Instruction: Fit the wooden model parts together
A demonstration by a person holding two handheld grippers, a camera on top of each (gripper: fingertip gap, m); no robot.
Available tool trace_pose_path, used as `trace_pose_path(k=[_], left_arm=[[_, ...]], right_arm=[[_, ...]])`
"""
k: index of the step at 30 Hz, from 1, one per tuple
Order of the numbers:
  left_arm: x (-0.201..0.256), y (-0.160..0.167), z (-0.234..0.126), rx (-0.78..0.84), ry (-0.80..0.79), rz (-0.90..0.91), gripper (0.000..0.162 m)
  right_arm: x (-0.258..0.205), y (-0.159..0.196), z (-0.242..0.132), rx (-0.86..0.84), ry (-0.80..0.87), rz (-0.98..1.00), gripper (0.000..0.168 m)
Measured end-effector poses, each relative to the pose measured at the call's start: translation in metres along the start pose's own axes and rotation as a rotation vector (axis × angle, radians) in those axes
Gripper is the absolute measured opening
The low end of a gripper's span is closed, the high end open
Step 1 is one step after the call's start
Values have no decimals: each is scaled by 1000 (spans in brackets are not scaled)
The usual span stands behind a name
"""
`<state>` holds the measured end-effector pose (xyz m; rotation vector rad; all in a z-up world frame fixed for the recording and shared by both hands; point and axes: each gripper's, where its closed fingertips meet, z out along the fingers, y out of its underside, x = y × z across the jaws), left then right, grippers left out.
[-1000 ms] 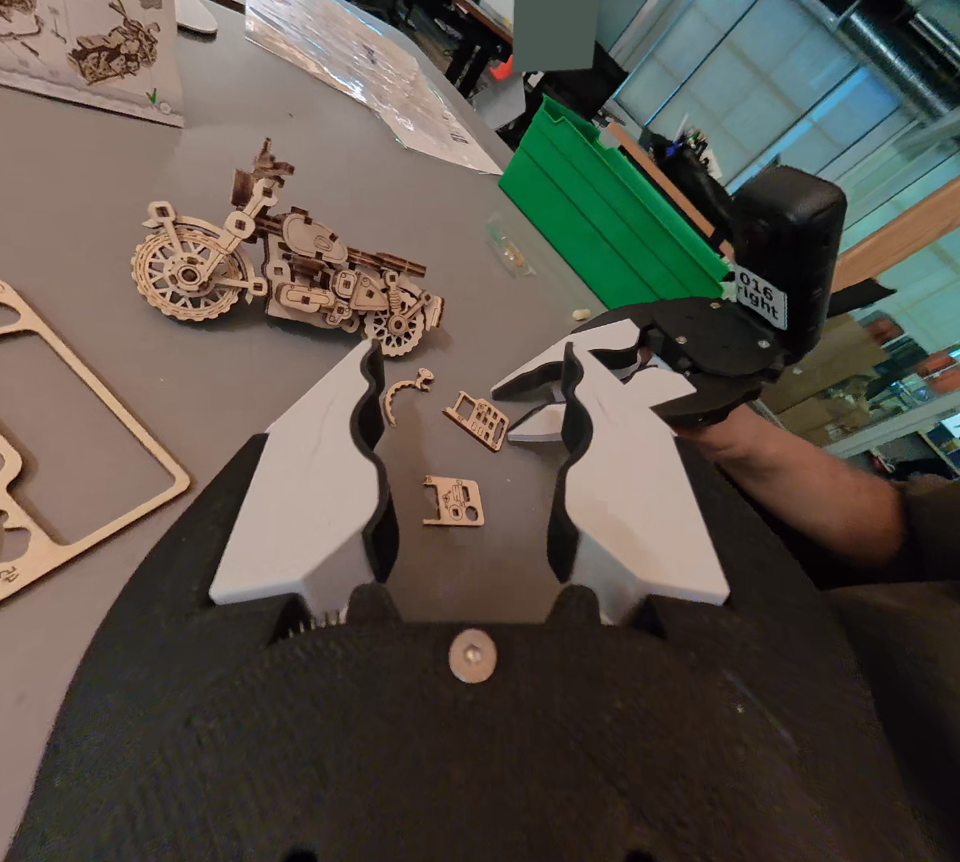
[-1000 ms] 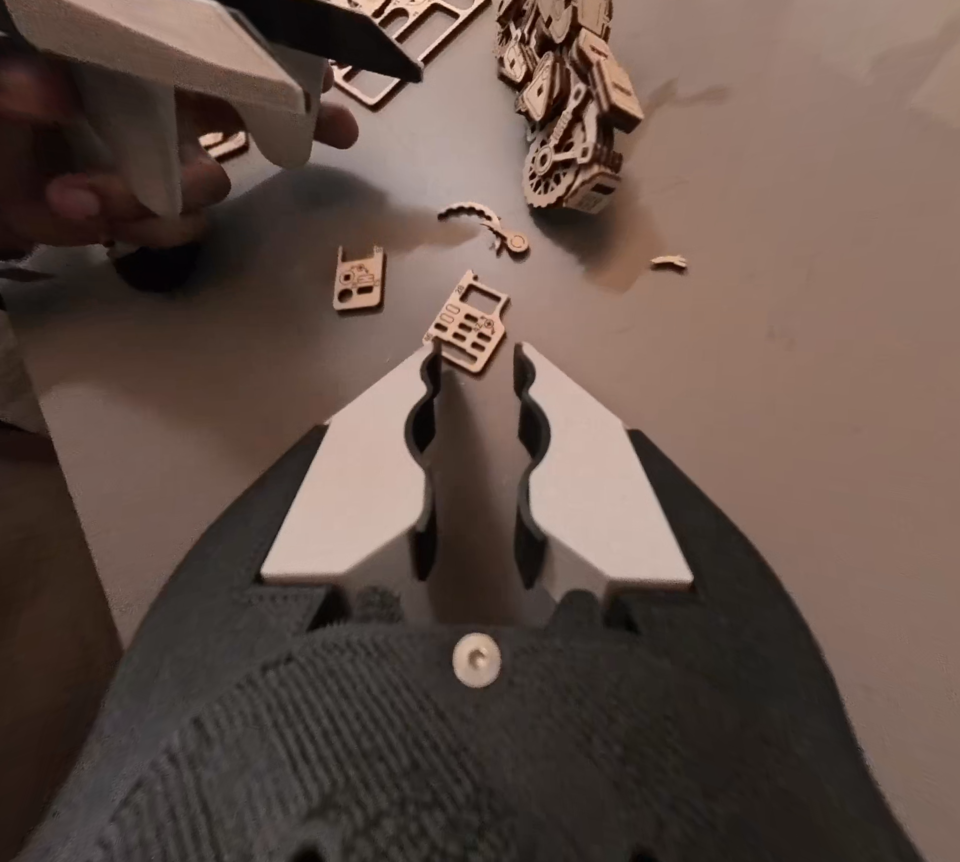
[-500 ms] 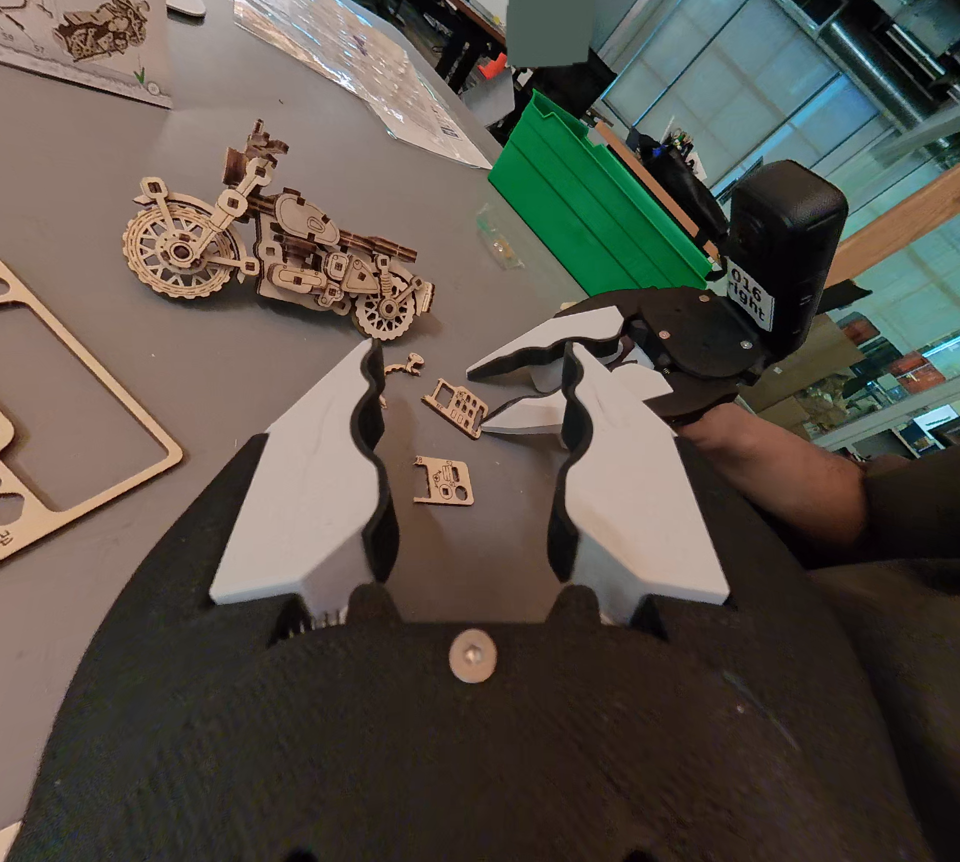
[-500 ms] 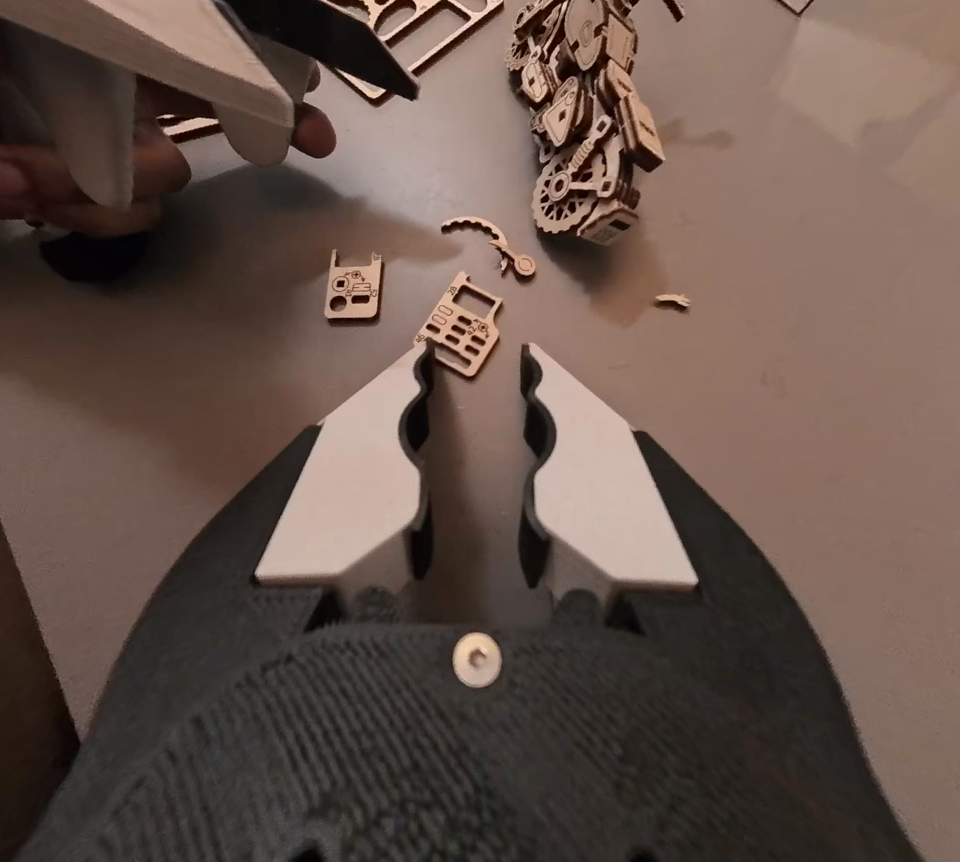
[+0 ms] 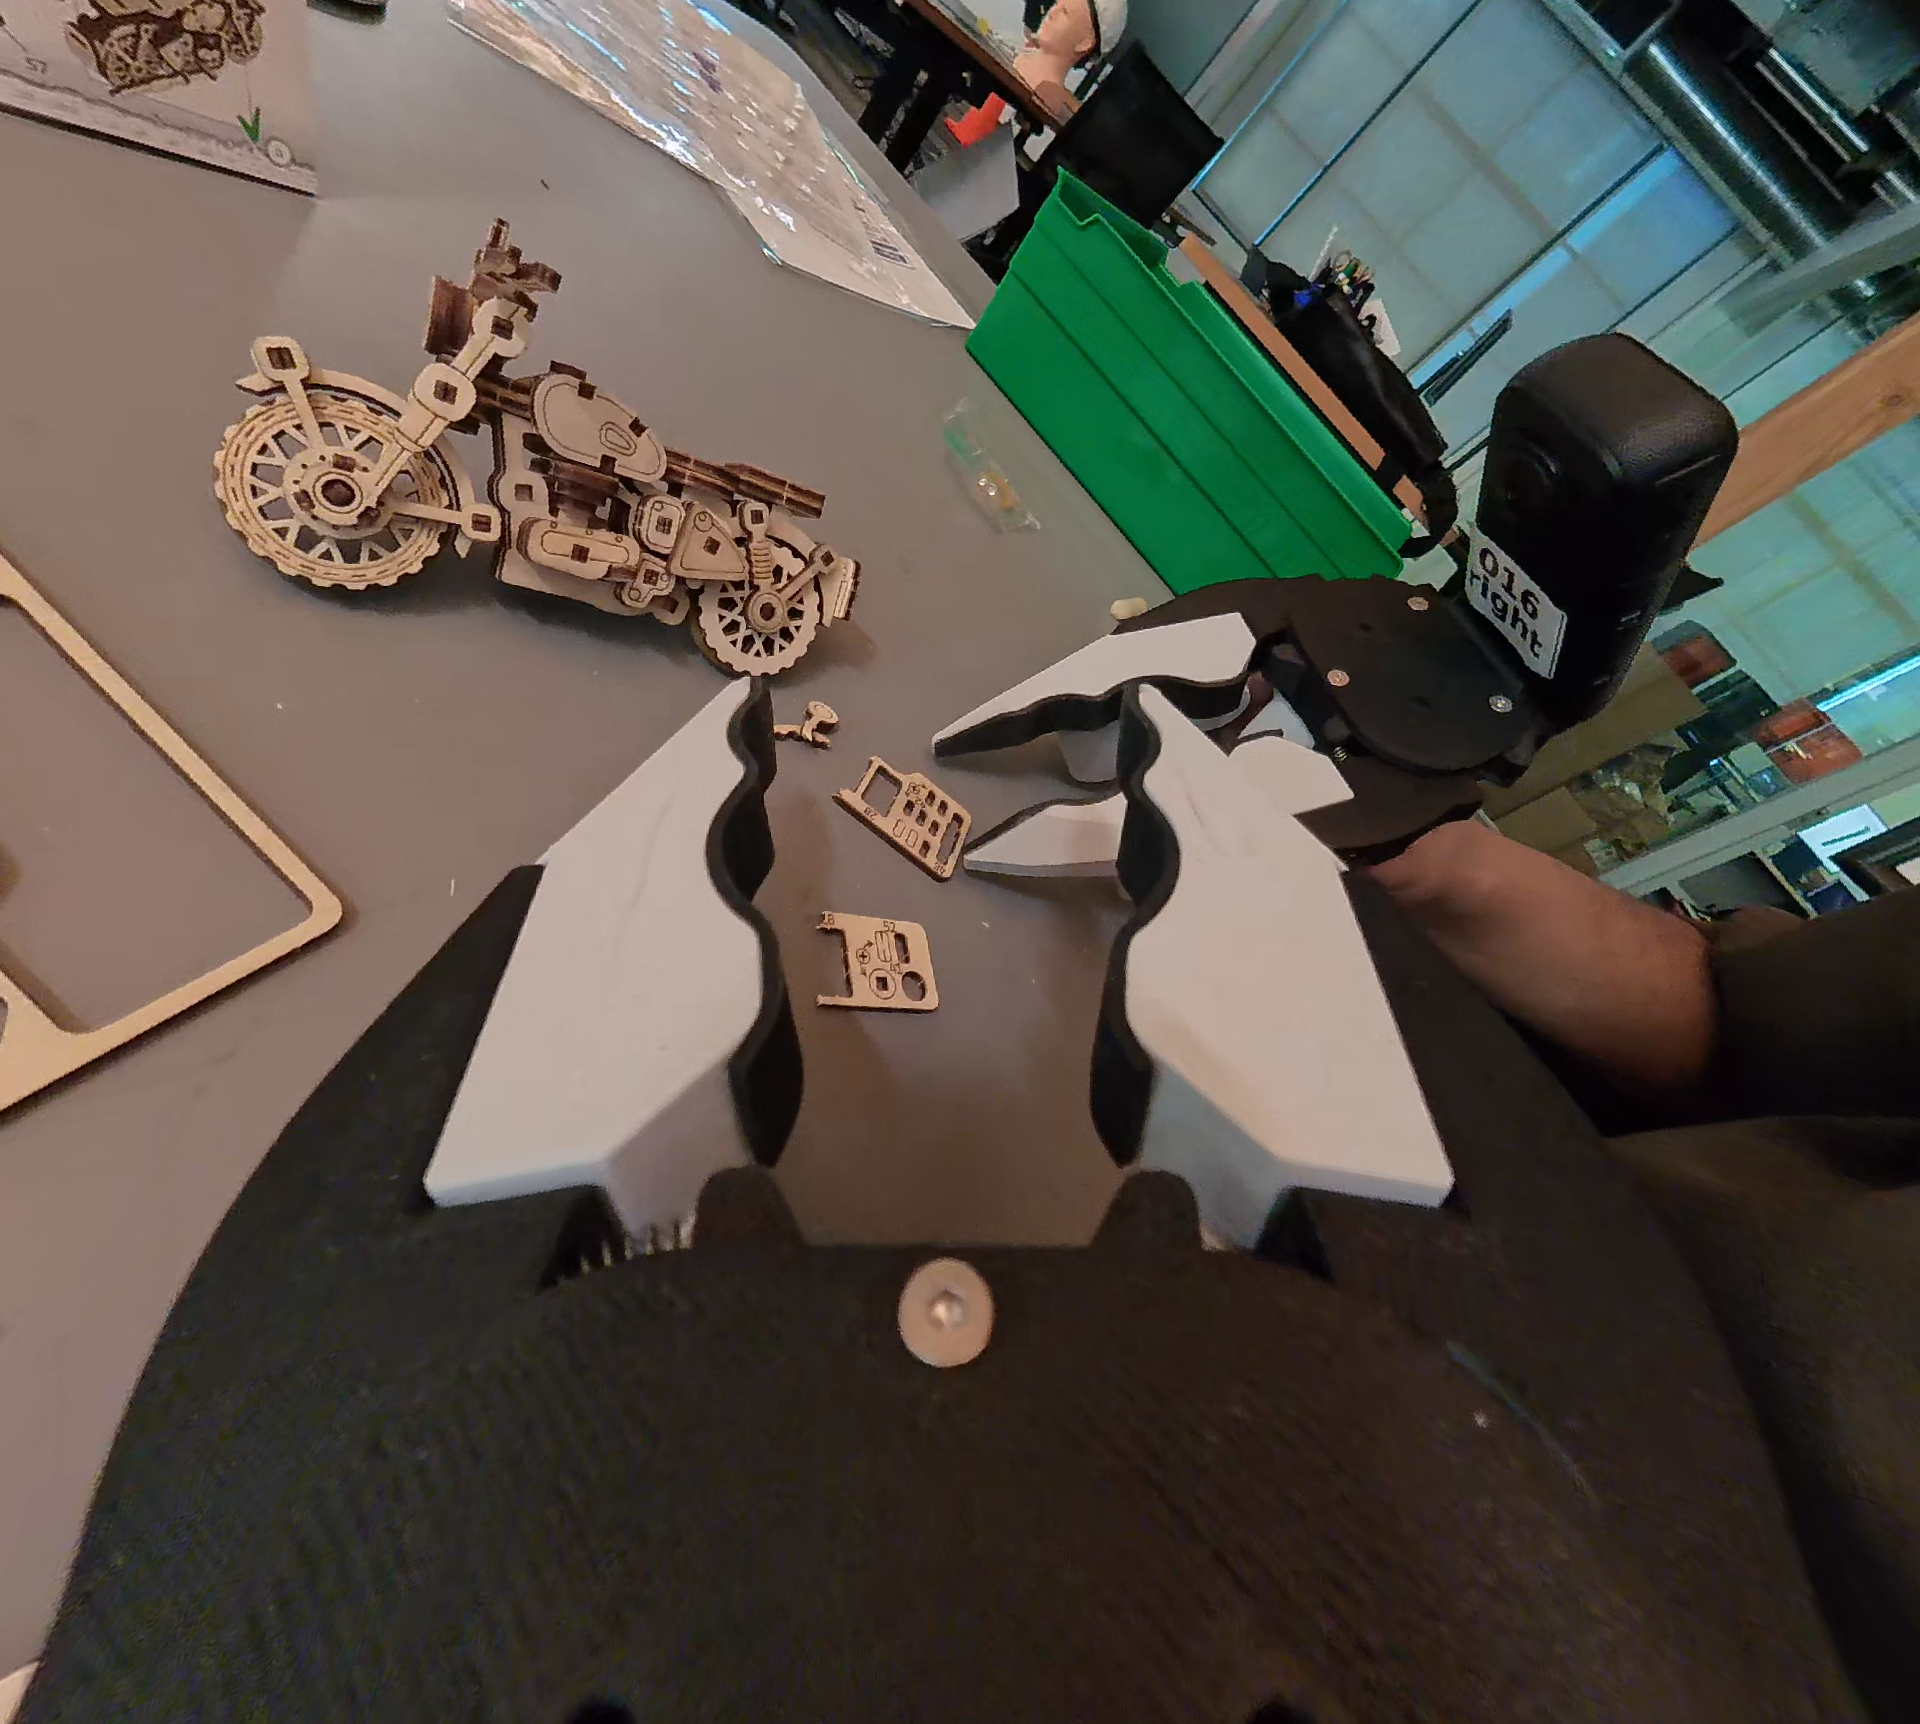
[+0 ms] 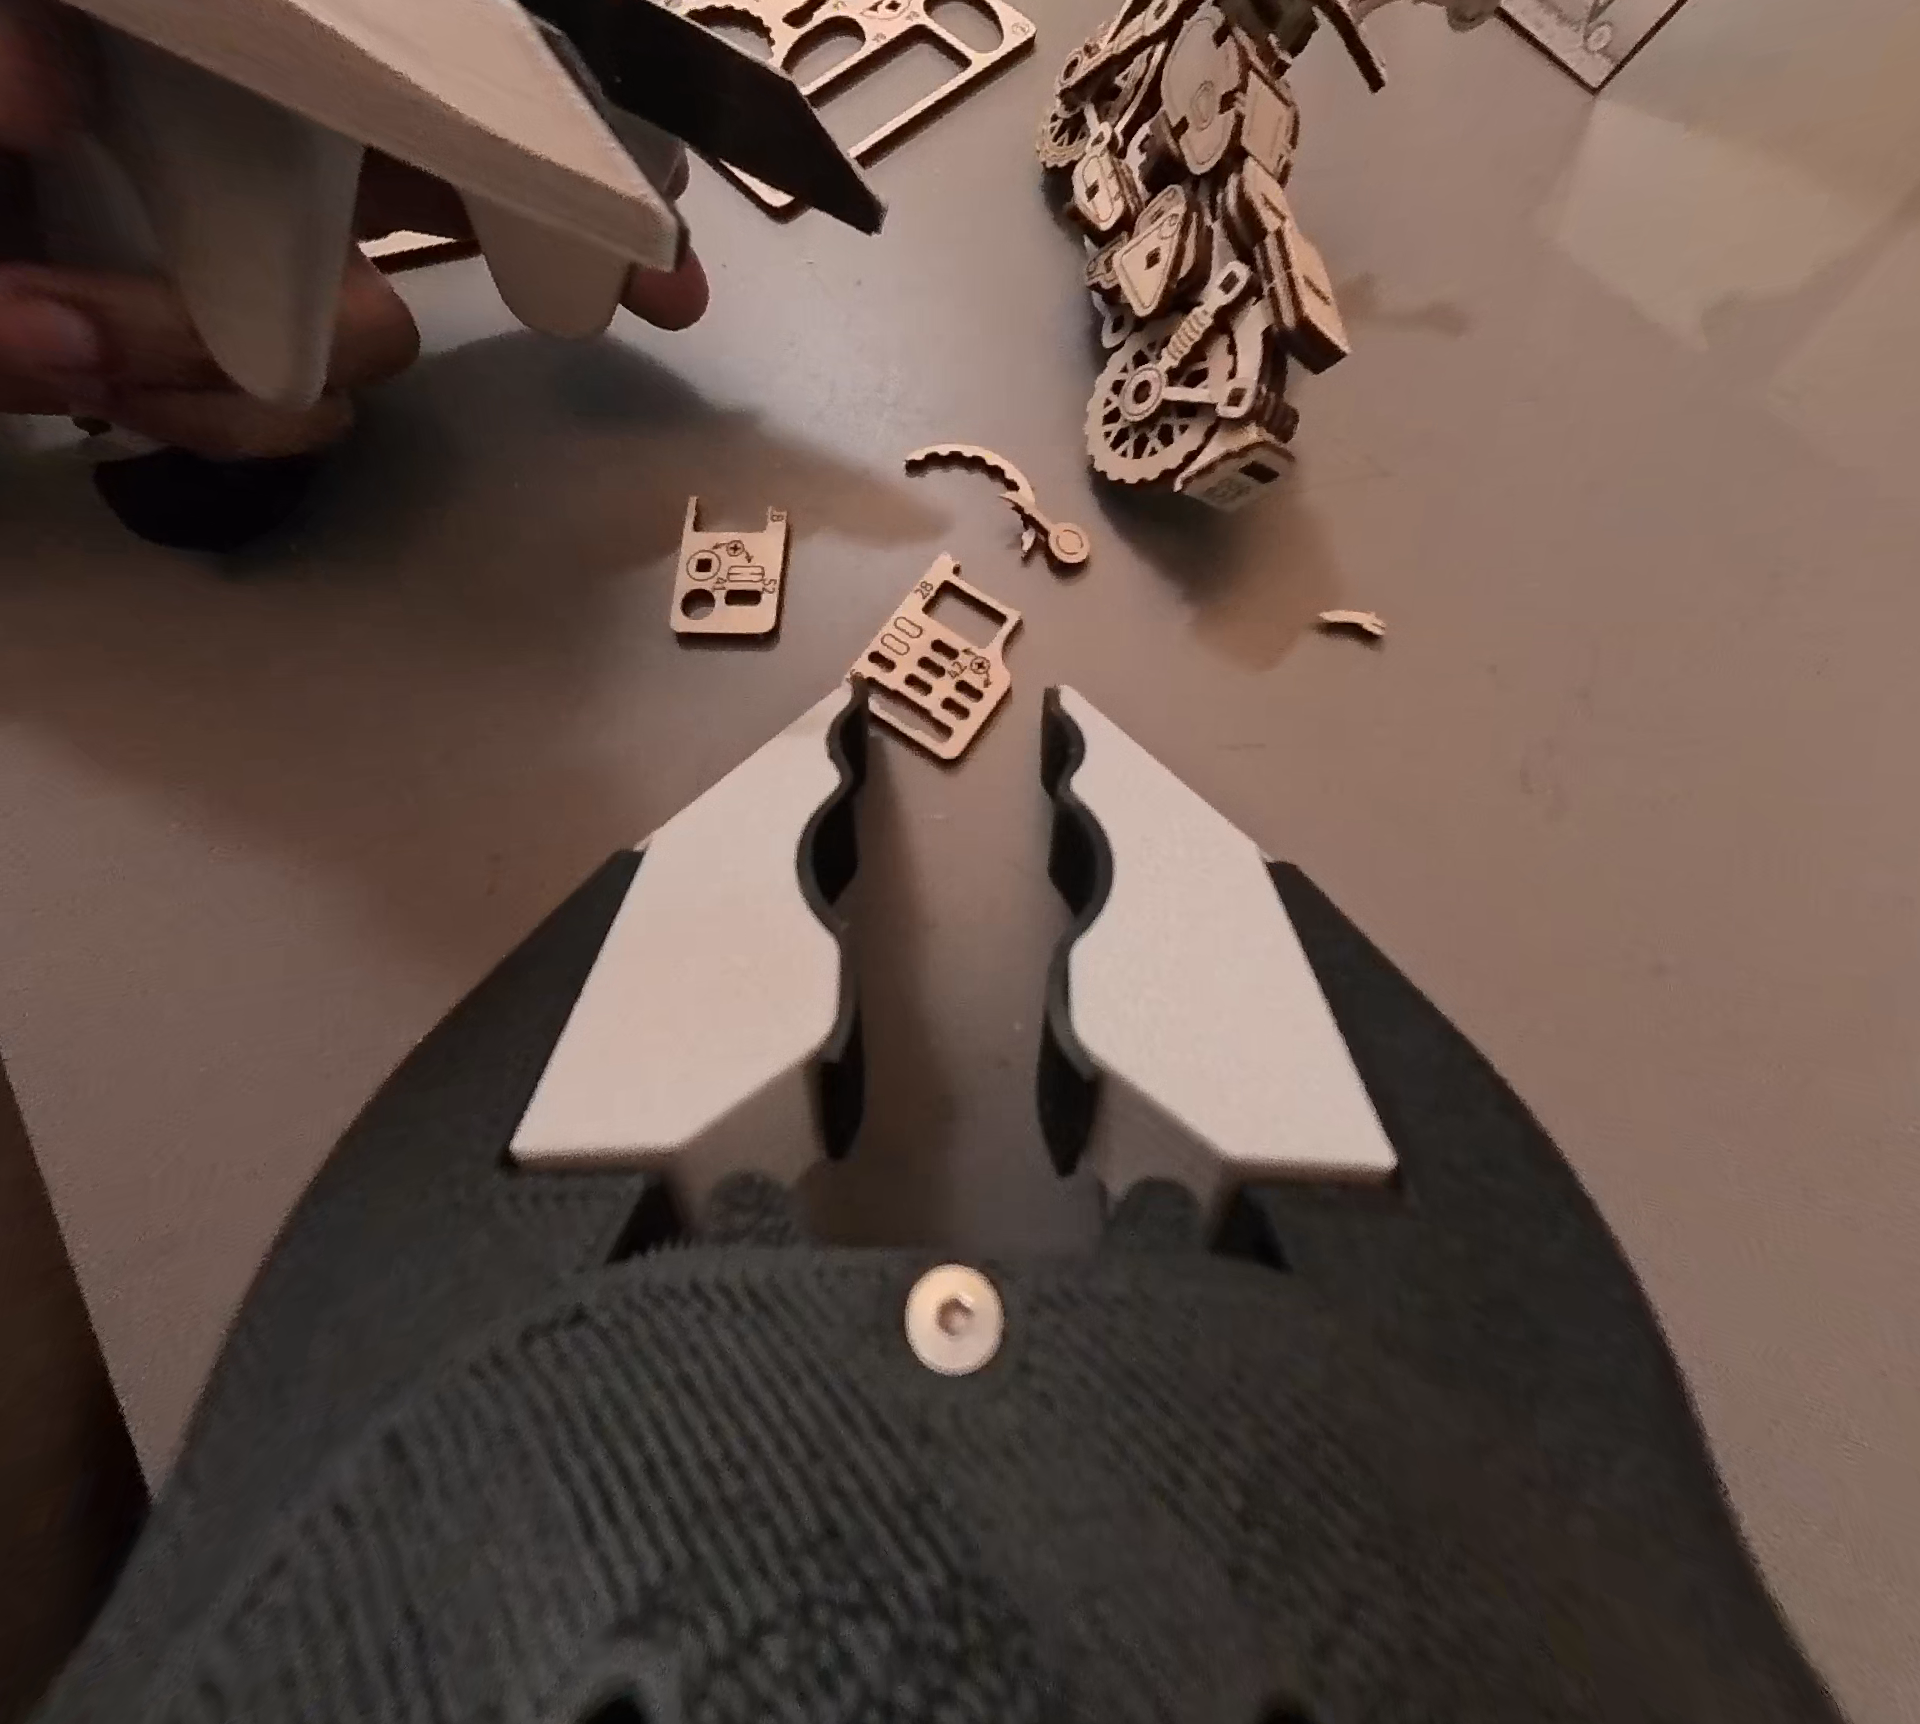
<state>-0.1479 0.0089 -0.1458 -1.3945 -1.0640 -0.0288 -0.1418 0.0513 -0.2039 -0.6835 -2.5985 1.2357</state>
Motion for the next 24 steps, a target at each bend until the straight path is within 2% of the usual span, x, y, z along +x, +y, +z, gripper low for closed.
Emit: trace_pose_path(k=[19,24], left_arm=[[3,-1,0,11,21,-3,63],[1,-4,-3,24,1,26,55]], right_arm=[[-2,3,2,-22,7,-30,33],[-2,3,3,-27,2,-20,34]])
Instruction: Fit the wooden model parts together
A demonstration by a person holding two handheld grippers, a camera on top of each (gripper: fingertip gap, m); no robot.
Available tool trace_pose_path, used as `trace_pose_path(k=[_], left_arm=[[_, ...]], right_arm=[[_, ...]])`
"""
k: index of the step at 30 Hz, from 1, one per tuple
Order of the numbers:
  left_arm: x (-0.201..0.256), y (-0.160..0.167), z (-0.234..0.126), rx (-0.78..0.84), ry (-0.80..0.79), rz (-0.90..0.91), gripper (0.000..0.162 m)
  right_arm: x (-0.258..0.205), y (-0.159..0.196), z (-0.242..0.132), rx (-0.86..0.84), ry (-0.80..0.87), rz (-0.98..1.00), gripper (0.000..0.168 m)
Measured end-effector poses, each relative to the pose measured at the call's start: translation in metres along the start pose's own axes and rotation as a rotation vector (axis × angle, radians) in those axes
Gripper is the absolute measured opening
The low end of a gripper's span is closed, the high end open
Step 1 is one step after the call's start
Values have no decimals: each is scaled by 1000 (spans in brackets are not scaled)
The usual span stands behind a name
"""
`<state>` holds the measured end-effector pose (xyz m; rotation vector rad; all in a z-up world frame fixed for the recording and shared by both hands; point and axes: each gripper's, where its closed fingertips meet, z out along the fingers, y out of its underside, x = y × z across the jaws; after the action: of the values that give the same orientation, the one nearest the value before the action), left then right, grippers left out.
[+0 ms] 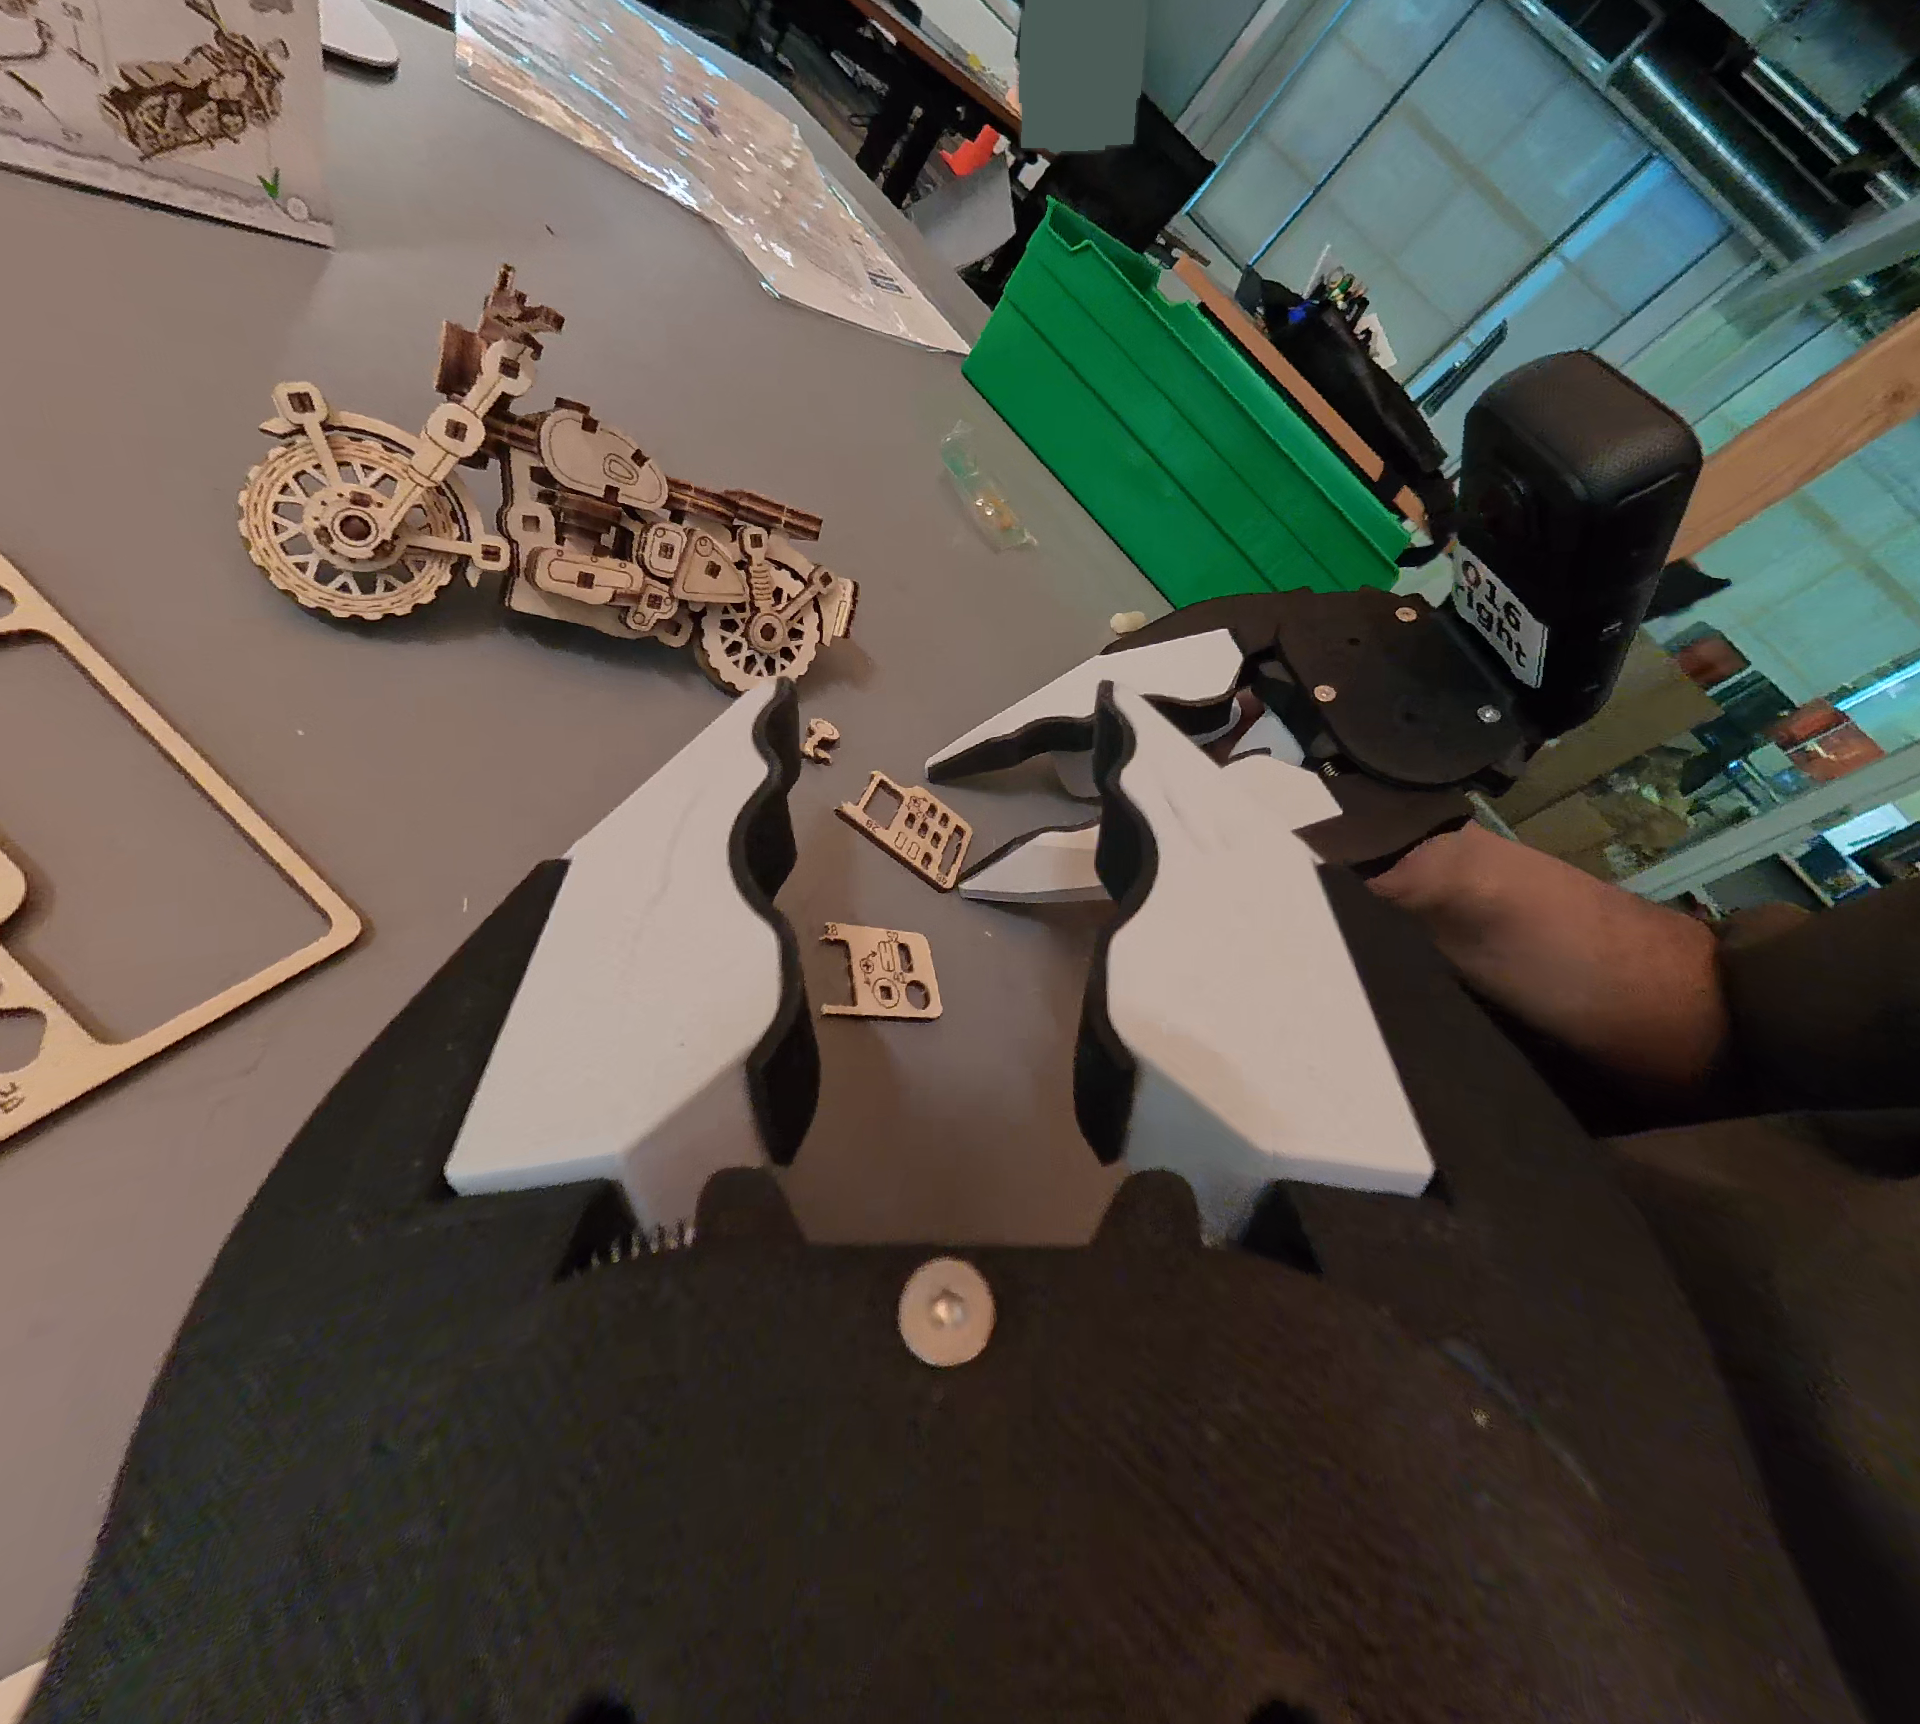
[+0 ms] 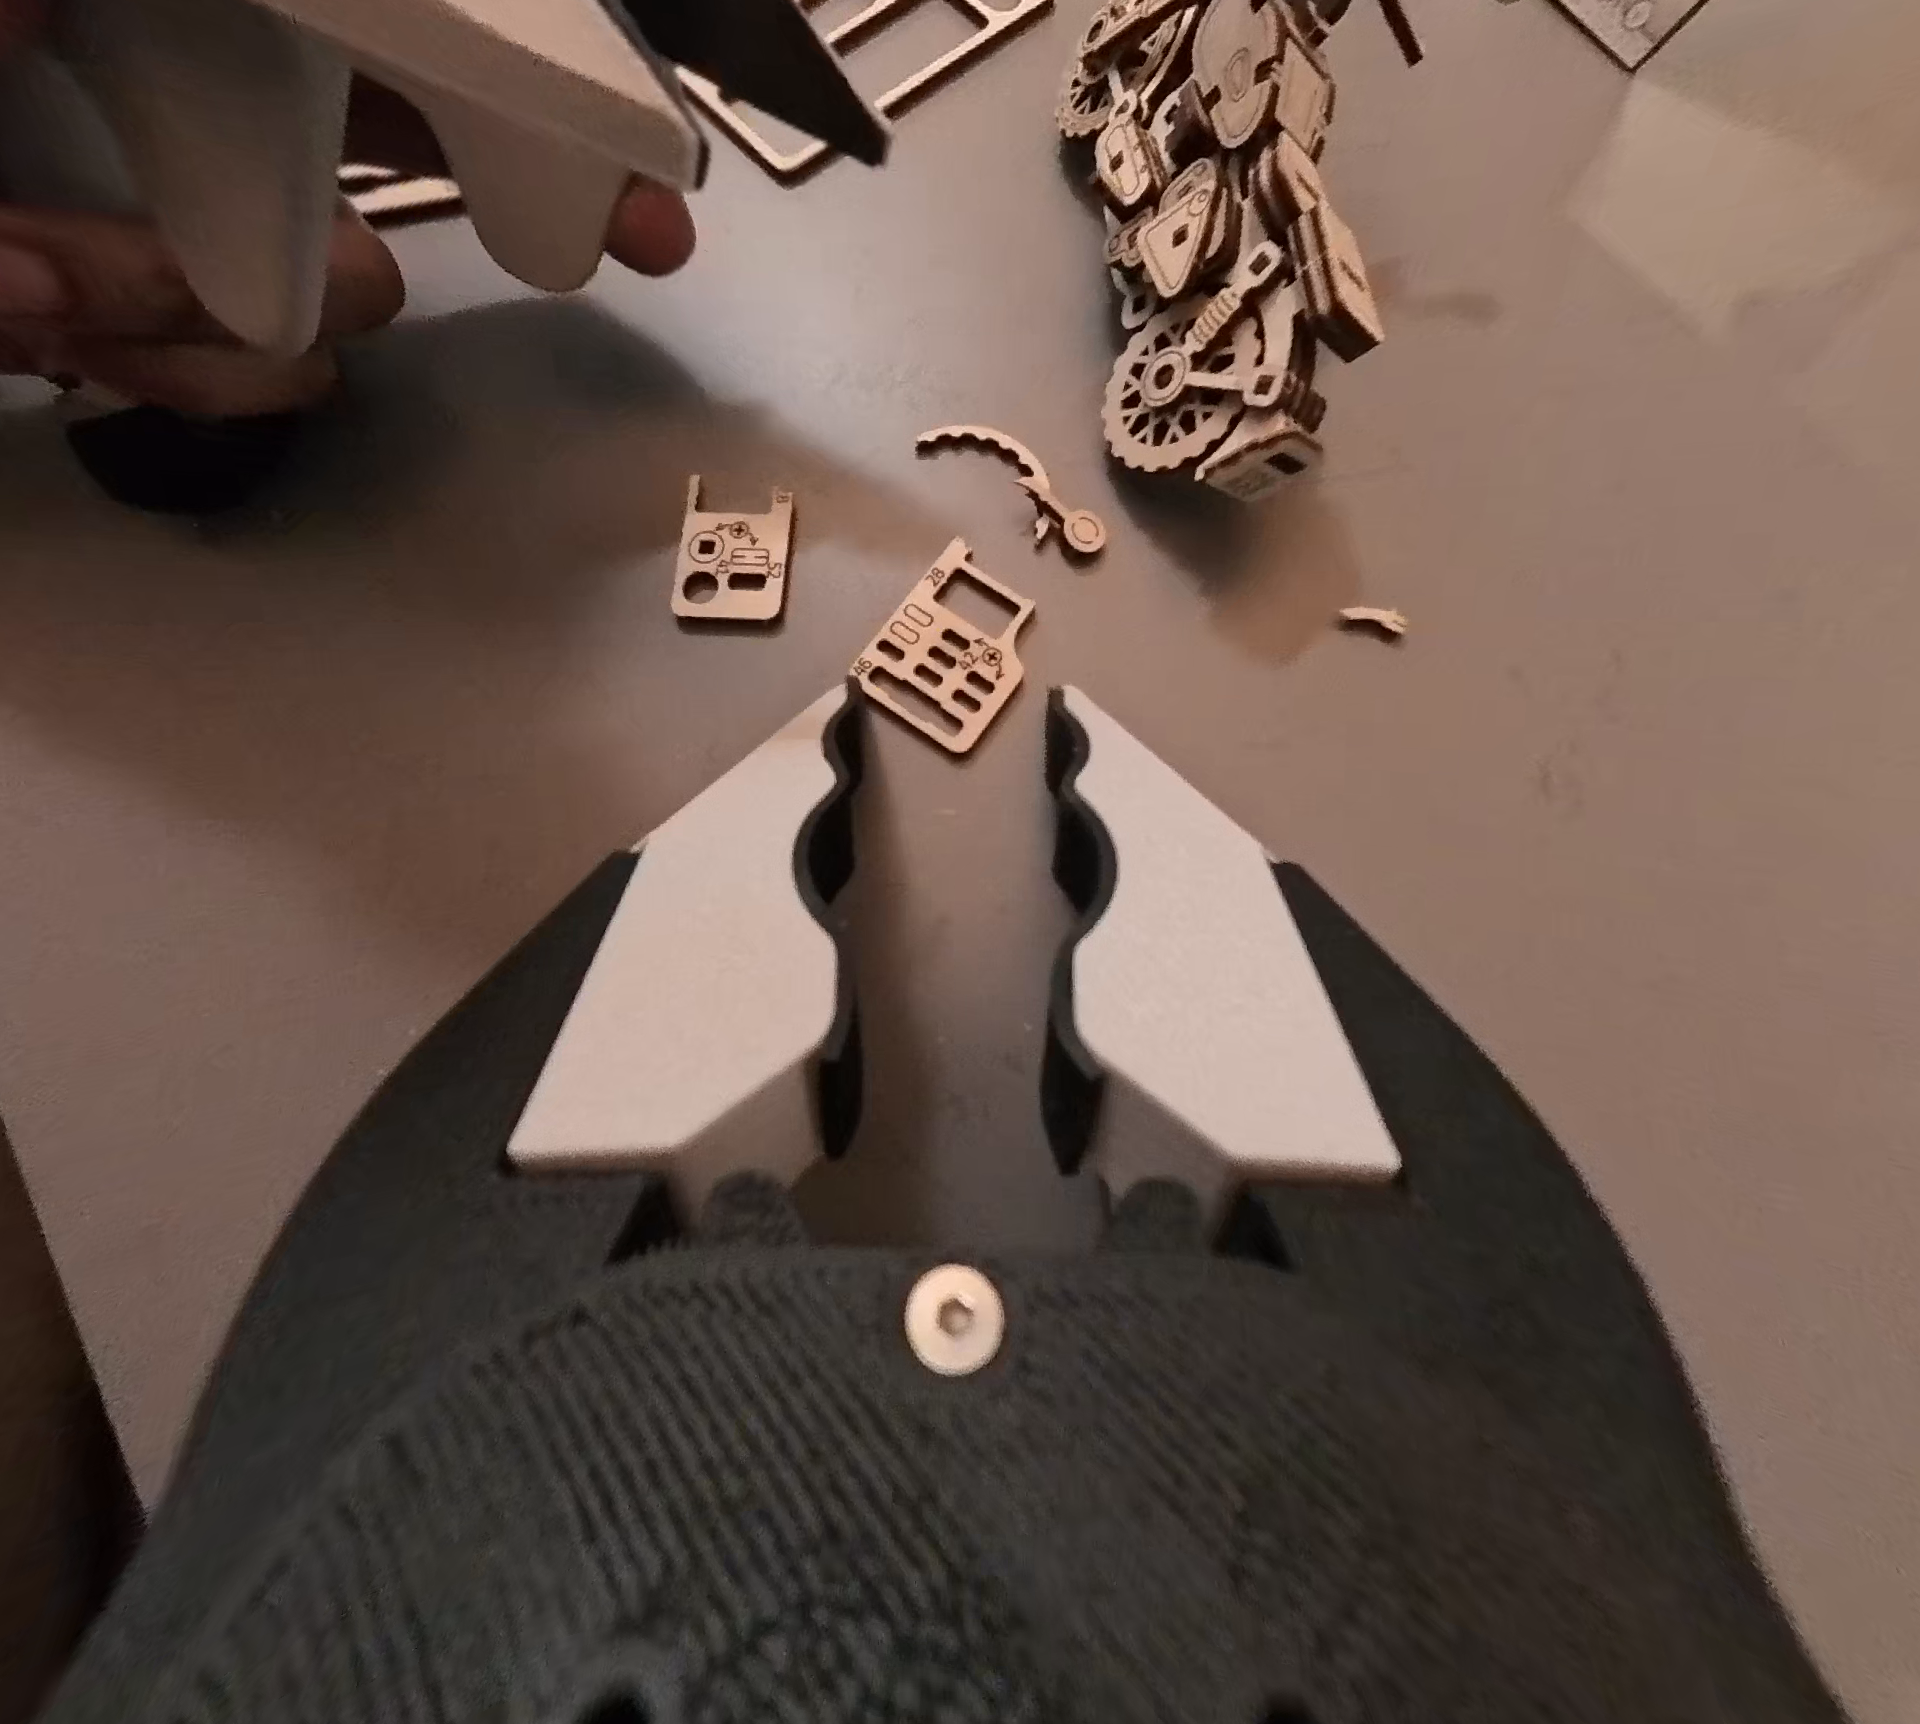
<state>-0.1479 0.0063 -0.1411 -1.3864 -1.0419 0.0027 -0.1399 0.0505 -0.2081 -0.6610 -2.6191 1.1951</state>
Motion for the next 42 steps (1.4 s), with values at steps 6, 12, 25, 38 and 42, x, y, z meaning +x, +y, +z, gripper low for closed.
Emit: trace_pose_path(k=[6,12,25,38,42], left_arm=[[1,1,0,-2,4,-2,56],[1,1,1,-2,12,-18,56],[3,1,4,-3,8,7,55],[1,1,6,-6,23,-20,55],[2,0,6,-3,29,-22,55]], right_arm=[[1,0,0,3,-11,19,35],[1,0,0,2,-5,11,35],[108,-102,-14,336,144,37,37],[195,-180,106,300,-24,293,4],[206,-181,89,327,-51,302,0]])
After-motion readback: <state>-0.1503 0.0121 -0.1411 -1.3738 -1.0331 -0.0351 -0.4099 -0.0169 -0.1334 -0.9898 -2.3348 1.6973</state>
